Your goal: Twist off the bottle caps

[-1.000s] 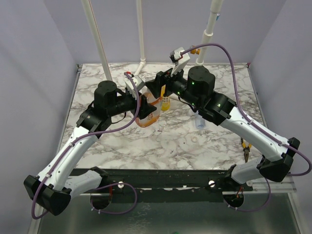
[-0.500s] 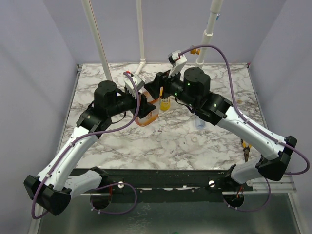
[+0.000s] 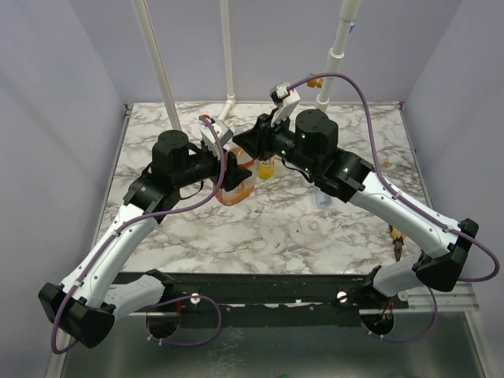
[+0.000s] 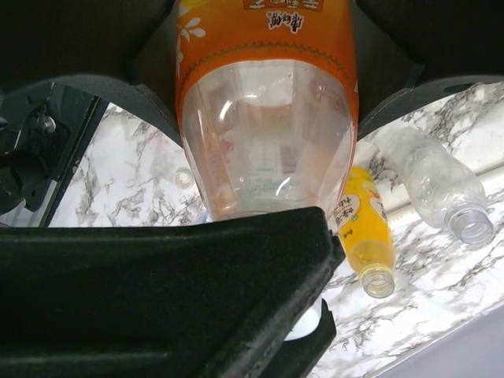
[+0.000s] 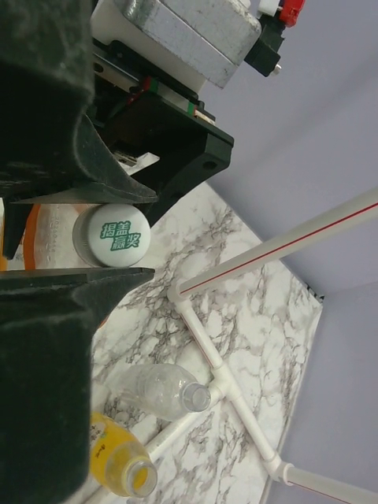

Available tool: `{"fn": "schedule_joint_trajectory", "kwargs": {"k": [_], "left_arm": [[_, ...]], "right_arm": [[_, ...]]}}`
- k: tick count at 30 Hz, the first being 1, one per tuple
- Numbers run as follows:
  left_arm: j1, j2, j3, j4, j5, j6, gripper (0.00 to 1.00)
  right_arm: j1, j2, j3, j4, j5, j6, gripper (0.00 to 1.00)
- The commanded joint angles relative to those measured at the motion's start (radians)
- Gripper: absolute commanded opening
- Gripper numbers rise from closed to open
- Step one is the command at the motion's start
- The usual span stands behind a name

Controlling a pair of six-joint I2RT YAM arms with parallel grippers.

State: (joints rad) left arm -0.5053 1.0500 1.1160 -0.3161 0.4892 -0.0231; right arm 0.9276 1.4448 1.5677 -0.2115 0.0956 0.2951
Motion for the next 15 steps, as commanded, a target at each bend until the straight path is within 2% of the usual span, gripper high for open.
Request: {"fn": "schedule_joint_trajectory", "kwargs": {"k": [1, 6, 10, 15], "left_arm": [[-0.004, -0.014, 0.016, 0.021, 0.125, -0.014, 0.00], [-0.004, -0.026, 0.026, 0.023, 0.284, -0.043, 0.00], [-0.004, -0.036, 0.027, 0.023, 0.421, -0.060, 0.00], [-0.004, -0.039, 0.031, 0.023, 0.527, -0.075, 0.00]], "right_arm": [[-0.014, -0.014, -0.017, 0.016, -0.040, -0.011, 0.01], [-0.047, -0.064, -0.064, 0.063, -0.195, -0.062, 0.01], [-0.084, -0.126, -0.132, 0.117, -0.387, -0.104, 0.01], [-0.145, -0.225, -0.239, 0.202, -0.619, -0.110, 0.01]]}}
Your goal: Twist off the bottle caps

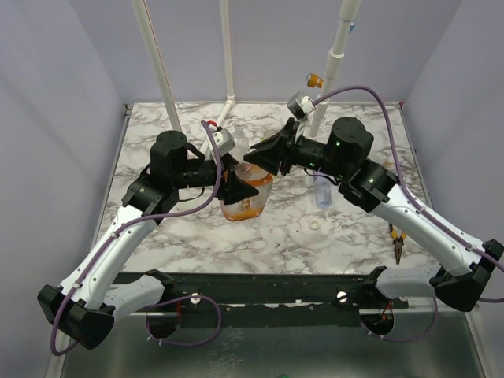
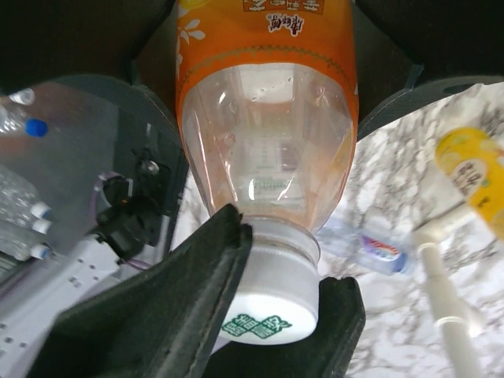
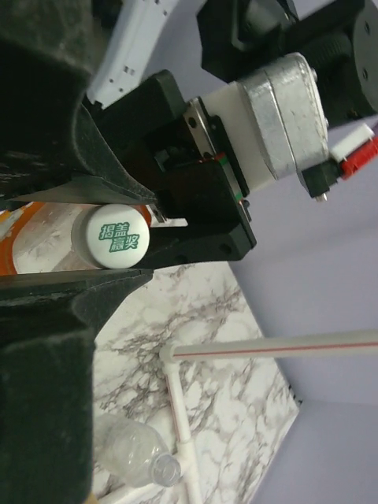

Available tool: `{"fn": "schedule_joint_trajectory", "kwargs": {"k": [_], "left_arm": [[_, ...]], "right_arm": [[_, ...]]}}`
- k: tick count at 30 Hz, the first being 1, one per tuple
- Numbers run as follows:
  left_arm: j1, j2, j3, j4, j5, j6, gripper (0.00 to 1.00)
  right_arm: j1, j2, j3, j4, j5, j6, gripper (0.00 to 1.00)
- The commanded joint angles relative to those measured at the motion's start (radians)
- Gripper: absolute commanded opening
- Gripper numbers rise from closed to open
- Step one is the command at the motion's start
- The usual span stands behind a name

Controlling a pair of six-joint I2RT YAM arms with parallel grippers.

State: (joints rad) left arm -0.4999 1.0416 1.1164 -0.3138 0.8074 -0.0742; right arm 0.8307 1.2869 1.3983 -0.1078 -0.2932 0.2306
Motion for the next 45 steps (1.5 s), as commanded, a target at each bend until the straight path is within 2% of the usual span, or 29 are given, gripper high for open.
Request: {"fn": "schedule_joint_trajectory", "kwargs": {"k": [1, 4, 10, 13, 14, 16, 17, 19, 20, 22, 25, 29, 33, 40, 45], "left_arm": [[-0.009, -0.031, 0.033, 0.021, 0.228, -0.029, 0.00], [-0.009, -0.020, 0.038, 0.021, 0.298, -0.051, 0.00], [-0.009, -0.014, 0.024, 0.021, 0.362, -0.100, 0.00], [-0.009, -0.015, 0.022, 0.022, 0.354, -0.096, 0.00], [-0.009, -0.014, 0.020, 0.022, 0.345, -0.094, 0.00], [-0.009, -0.014, 0.018, 0.022, 0.322, -0.086, 0.00], [-0.009, -0.015, 0.016, 0.022, 0.308, -0.079, 0.00], [-0.009, -0.019, 0.010, 0.022, 0.238, -0.057, 0.00], [-0.010, -0.019, 0.007, 0.022, 0.190, -0.046, 0.00], [-0.009, -0.020, 0.006, 0.020, 0.082, -0.017, 0.00], [-0.009, -0.027, 0.005, 0.018, -0.043, 0.027, 0.00], [-0.010, -0.025, 0.003, 0.019, -0.173, 0.049, 0.00], [-0.010, -0.014, 0.006, 0.018, -0.256, 0.063, 0.00], [-0.011, 0.006, 0.005, 0.019, -0.304, 0.065, 0.00], [-0.011, 0.017, -0.001, 0.019, -0.333, 0.070, 0.00]], "right_arm": [[-0.061, -0.087, -0.087, 0.138, -0.263, -0.038, 0.01], [-0.106, -0.118, -0.116, 0.181, -0.379, -0.010, 0.01], [-0.139, -0.104, -0.116, 0.197, -0.520, -0.004, 0.01], [-0.141, -0.093, -0.122, 0.207, -0.531, -0.001, 0.01], [-0.141, -0.091, -0.121, 0.210, -0.527, -0.001, 0.04], [-0.142, -0.089, -0.115, 0.212, -0.481, 0.003, 0.23], [-0.142, -0.090, -0.111, 0.217, -0.431, 0.006, 0.29], [-0.141, -0.085, -0.096, 0.229, -0.308, 0.027, 0.62], [-0.140, -0.081, -0.083, 0.230, -0.251, 0.038, 0.71], [-0.141, -0.071, -0.046, 0.210, -0.109, 0.071, 0.77], [-0.140, -0.055, 0.014, 0.153, -0.036, 0.102, 0.89], [-0.139, 0.027, 0.126, -0.047, 0.014, 0.101, 0.90], [-0.137, 0.103, 0.202, -0.184, 0.058, 0.115, 0.84], [-0.127, 0.128, 0.205, -0.178, 0.038, 0.117, 0.81], [-0.125, 0.125, 0.169, -0.104, -0.037, 0.136, 0.80]]}}
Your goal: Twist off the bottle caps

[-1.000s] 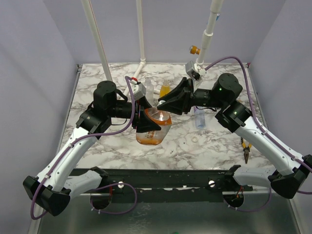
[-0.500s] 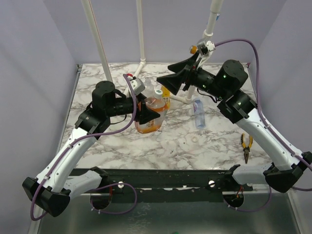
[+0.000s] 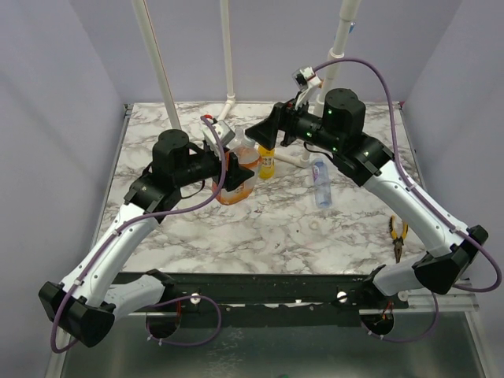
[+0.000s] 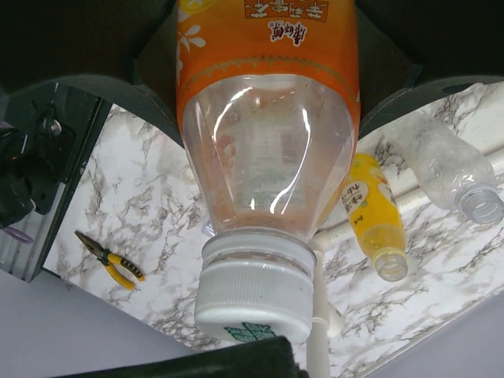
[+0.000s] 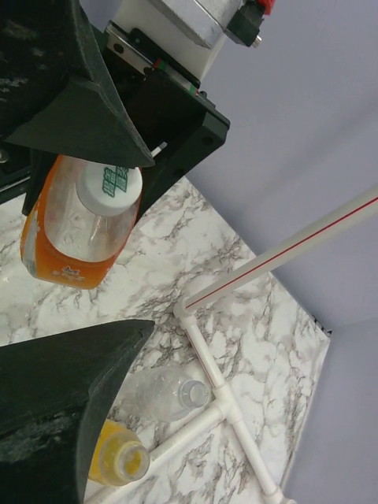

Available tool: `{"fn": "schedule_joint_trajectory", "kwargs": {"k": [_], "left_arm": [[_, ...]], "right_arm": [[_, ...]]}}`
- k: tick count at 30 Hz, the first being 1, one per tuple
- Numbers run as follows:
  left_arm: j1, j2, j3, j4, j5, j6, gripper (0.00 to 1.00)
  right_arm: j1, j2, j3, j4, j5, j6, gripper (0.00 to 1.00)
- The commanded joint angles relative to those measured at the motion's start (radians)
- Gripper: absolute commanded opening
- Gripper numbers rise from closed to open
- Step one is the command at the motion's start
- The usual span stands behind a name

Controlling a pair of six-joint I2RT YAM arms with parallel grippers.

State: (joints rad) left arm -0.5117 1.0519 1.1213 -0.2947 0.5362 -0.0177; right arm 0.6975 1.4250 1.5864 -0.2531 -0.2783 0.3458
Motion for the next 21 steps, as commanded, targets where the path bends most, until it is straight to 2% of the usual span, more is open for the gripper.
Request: {"fn": "schedule_joint_trajectory", "kwargs": {"k": [1, 5, 12, 19, 21], "left_arm": [[0.001, 0.008, -0.008, 0.000, -0.062, 0.013, 0.00], [0.001, 0.012, -0.011, -0.001, -0.065, 0.013, 0.00], [0.000, 0.012, -0.012, 0.001, -0.070, 0.011, 0.00], [0.001, 0.019, -0.023, 0.001, -0.121, 0.001, 0.00], [0.001, 0.016, -0.025, 0.003, -0.112, -0.001, 0.00]], "right_arm": [[0.008, -0.012, -0.025, 0.054, -0.057, 0.026, 0.80], [0.009, -0.007, -0.047, 0.106, -0.097, 0.059, 0.79], [0.020, 0.016, -0.075, 0.111, -0.092, 0.088, 0.70], [0.028, 0.039, -0.082, 0.109, -0.088, 0.102, 0.58], [0.030, 0.034, -0.091, 0.118, -0.083, 0.102, 0.48]]}}
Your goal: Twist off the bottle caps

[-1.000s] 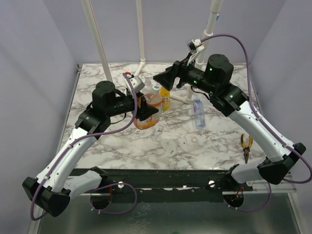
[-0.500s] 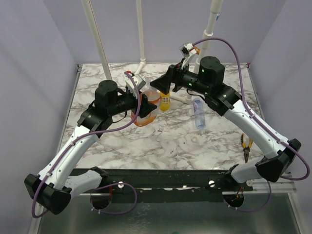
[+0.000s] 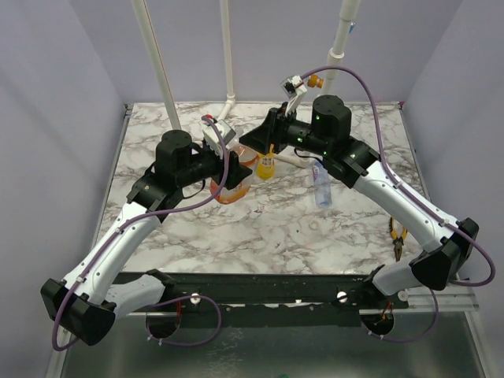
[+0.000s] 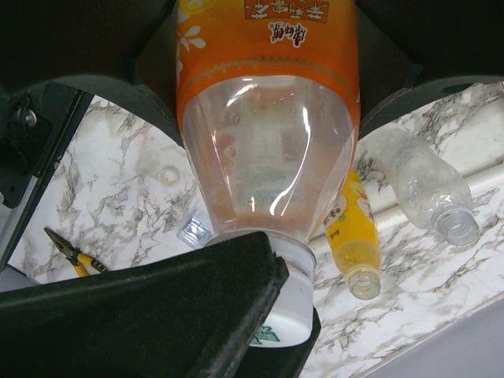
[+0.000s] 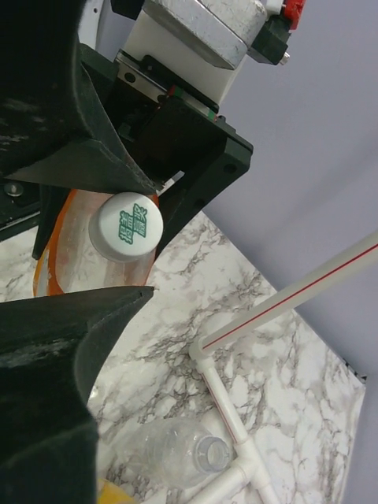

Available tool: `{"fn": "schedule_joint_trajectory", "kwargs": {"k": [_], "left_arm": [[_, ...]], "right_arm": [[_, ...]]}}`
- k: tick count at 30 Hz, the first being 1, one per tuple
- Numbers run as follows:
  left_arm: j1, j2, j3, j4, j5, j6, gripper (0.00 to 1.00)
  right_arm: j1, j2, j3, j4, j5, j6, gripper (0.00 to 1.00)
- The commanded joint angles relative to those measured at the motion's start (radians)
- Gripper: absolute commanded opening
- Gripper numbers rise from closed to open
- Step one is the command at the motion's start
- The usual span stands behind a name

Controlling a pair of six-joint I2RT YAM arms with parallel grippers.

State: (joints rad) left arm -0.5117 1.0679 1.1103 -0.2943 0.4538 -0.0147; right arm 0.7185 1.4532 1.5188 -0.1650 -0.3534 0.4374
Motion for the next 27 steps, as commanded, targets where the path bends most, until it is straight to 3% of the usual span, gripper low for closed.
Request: {"fn": "schedule_joint_trajectory", "kwargs": {"k": [1, 5, 11, 23, 27], "left_arm": [[0.001, -0.002, -0.013, 0.003, -0.026, -0.006, 0.00], [0.001, -0.004, -0.013, 0.002, -0.006, -0.011, 0.00], [0.001, -0.020, -0.009, 0.003, 0.118, -0.028, 0.00], [0.001, -0.066, -0.005, 0.014, 0.608, -0.098, 0.00], [0.000, -0.066, -0.010, 0.019, 0.680, -0.114, 0.00]], "right_arm": [[0.009, 0.003, -0.027, 0.033, -0.003, 0.009, 0.41], [0.007, -0.004, -0.037, 0.033, 0.001, 0.004, 0.24], [0.008, -0.043, -0.085, 0.082, -0.041, -0.022, 0.15], [-0.004, -0.156, -0.211, 0.301, -0.462, -0.147, 0.04], [-0.008, -0.156, -0.197, 0.309, -0.636, -0.143, 0.04]]}}
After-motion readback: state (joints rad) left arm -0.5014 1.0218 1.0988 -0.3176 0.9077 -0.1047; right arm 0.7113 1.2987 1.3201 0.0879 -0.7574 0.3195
